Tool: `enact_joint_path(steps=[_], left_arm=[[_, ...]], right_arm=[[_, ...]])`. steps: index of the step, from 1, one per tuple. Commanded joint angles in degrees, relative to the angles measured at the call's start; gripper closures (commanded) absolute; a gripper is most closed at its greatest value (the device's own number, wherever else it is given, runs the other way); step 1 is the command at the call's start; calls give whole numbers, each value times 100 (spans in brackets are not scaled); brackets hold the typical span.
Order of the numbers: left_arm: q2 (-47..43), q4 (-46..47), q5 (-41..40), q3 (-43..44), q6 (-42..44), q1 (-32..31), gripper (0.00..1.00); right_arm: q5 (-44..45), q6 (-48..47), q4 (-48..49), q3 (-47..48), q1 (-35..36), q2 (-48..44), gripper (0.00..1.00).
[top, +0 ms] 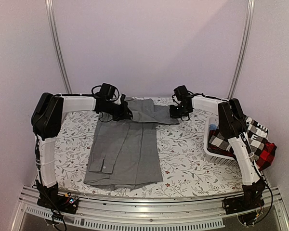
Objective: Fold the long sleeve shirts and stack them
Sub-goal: Move the right arm to the center of the board with the 1/3-folded shirt.
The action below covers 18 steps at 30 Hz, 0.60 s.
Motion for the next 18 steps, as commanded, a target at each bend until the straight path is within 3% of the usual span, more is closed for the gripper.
enact_joint_path(steps=[1,9,11,14,18], left_arm=[[104,308,-87,447,-242,-353,100],[685,28,-286,1519,-261,-472,100],[789,-180,-280,1801,-110,-433,100],[863,-471,-287,2143,188,-380,100],[790,-791,-292,2438,583,-293,100]], right_arm=[[373,-292,-398,219,-475,-4,100],[137,-395,-731,575,-649,30,100],[57,-346,-733,364,-598,-201,90],[119,-346,-585,-301,-448,-696,66],[119,-295,-467,-1074,-266,-1627,52]])
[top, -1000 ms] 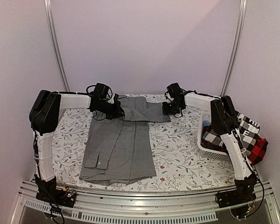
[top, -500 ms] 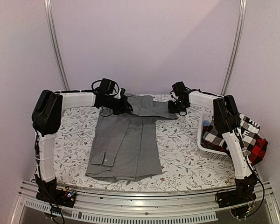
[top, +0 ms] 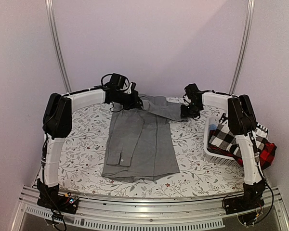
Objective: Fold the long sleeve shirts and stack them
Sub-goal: Move the right arm to the center of the board with the 1/3-folded shirt, then pick up the corner of the shirt from the corner of the board.
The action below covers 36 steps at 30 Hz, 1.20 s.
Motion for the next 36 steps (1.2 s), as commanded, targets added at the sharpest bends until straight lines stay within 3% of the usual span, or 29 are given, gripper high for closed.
enact_joint_path(steps=[1,7,15,36], left_arm=[[-104,-508,-51,443,614,146,100],[-355,-889,-231,661,1071,314,100],[-630,-981,-234,758,1304,524,100],[-648,-1016,-176,846,1383,604,100]], right_arm=[[-18,101,38,-680,322,-1237,50],[-95,503,287,-2267,886,-2557,50],[-33,1453,402,-4247,2082,-3673,64],[-128,3357,-18,-6099,3622,-4526,73]])
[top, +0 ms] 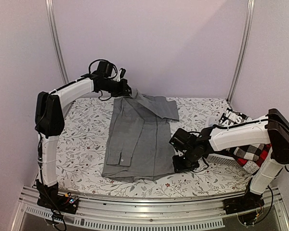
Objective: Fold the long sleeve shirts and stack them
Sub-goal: Pick up the corner of the shirt from the corner of the board.
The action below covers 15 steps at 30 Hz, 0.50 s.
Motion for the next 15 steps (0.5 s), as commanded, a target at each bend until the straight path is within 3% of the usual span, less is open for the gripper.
enact_joint_path(steps=[1,12,15], left_arm=[[-211,16,59,165,59,50,100],[-239,-4,106,554,120,71,100],[-211,-49,134,720,139,90,100]], right_arm=[[-44,514,3,-272,140,-206,74],[-10,623,121,-175,167,-12,85],[-47,612,136,-174,171,-5,72]])
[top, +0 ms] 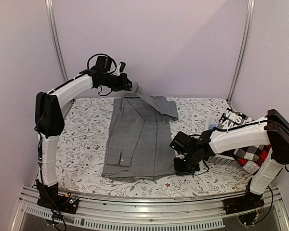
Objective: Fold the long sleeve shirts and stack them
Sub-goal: Pick up the corner of the shirt from the corner of the board, then fold the 1/3-folded shirt at the center of the board.
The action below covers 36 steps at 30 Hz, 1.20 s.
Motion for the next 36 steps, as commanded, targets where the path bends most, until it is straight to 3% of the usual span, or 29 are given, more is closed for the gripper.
enact_joint_path(steps=[1,5,15,21,28,36], left_arm=[[-207,-19,74,344,99,89,100],[-198,-13,106,368,89,89,100],[-172,49,133,465,46,87,100],[-190,42,69,674,45,112,100],[-600,139,-53,728,74,387,100],[-1218,-34,-143,347,166,994,100]], right_arm=[[8,61,81,72,39,4,70],[96,155,199,-40,40,-156,65],[275,338,288,-143,31,6,82],[617,290,-74,202,85,186,100],[1105,-90,-449,1210,310,181,100],[673,-1044,-238,2286,596,666,100]])
